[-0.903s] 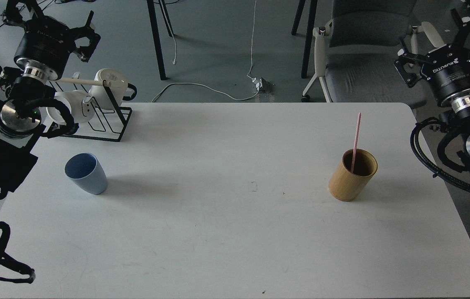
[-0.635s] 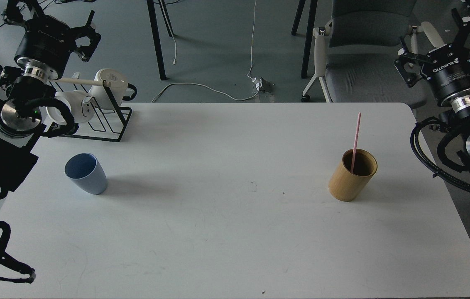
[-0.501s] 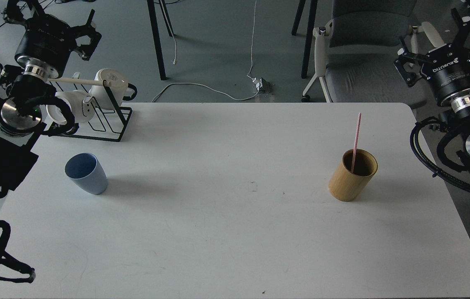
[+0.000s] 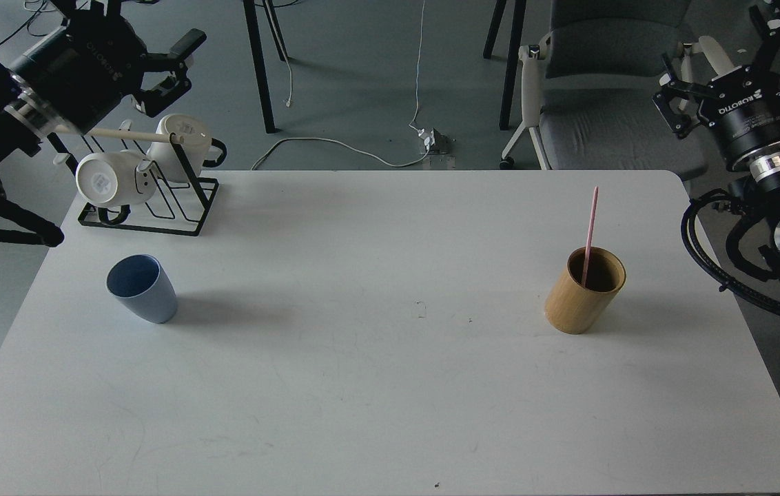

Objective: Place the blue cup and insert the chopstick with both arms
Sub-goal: 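Move the left gripper down toward the light blue cup, then close the left gripper around the light blue cup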

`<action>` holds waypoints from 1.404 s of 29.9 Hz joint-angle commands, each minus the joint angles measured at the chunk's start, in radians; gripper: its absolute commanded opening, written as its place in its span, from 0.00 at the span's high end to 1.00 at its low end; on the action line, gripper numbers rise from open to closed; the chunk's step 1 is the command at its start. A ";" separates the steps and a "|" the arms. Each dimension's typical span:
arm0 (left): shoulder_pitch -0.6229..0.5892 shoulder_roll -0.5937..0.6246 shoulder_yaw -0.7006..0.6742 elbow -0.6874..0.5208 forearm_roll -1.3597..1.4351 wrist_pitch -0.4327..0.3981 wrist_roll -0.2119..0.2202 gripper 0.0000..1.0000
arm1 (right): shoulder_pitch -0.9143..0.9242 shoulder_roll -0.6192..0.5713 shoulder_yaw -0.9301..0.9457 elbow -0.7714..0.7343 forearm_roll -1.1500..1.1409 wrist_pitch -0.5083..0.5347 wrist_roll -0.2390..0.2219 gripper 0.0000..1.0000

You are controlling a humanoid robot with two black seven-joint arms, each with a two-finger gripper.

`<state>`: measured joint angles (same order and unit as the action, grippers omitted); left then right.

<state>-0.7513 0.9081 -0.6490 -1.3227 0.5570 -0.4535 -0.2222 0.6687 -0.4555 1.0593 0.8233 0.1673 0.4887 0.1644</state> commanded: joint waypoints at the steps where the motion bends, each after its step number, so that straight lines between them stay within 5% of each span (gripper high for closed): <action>1: 0.062 0.086 0.005 -0.081 0.304 0.002 0.000 0.09 | 0.000 0.001 0.001 0.002 0.000 0.000 0.001 0.00; 5: 0.144 0.155 0.005 -0.113 0.630 0.019 -0.003 0.10 | 0.000 0.000 0.008 0.002 0.000 0.000 0.001 0.00; 12: 0.228 0.173 0.014 -0.084 1.070 0.200 -0.037 0.17 | 0.003 0.000 0.007 0.002 0.000 0.000 0.003 0.00; 23: 0.219 0.083 0.156 0.226 1.311 0.369 -0.097 0.21 | 0.006 -0.002 0.001 -0.004 -0.003 0.000 0.004 0.00; 42: 0.196 -0.055 0.210 0.424 1.316 0.375 -0.140 0.43 | 0.019 0.000 0.008 -0.003 -0.002 0.000 0.012 0.00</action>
<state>-0.5447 0.8598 -0.4509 -0.9174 1.8728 -0.0780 -0.3556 0.6883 -0.4569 1.0663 0.8208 0.1650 0.4887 0.1761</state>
